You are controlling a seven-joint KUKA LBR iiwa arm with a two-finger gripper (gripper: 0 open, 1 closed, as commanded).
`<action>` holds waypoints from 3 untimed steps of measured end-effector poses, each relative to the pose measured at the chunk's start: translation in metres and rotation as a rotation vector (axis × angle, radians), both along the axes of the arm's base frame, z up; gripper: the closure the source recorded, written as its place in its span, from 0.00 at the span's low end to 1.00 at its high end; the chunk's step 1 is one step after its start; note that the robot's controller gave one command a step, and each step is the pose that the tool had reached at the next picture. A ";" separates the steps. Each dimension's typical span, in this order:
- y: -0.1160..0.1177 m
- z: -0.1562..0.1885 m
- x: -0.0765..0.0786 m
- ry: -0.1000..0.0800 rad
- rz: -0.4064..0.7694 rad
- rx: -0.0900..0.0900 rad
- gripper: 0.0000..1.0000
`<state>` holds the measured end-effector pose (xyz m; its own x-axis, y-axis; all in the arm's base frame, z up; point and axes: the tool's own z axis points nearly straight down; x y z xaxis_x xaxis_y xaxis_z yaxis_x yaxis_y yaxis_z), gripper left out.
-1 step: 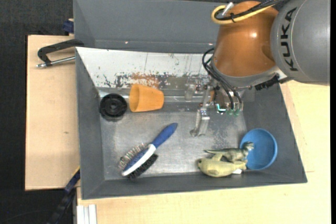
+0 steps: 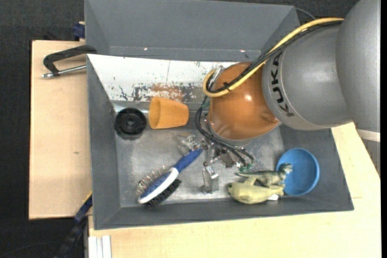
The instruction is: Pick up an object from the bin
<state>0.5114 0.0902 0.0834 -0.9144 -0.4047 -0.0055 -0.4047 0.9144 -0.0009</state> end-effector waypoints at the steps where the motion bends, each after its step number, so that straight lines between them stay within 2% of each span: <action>1: 0.000 0.001 0.000 0.000 -0.001 0.000 1.00; 2: 0.021 -0.007 -0.001 -0.006 -0.197 -0.006 1.00; 3: 0.024 0.171 0.057 -0.012 -0.138 0.004 1.00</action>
Offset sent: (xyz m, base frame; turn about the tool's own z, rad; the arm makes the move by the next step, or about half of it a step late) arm 0.0000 0.0000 0.0000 0.0000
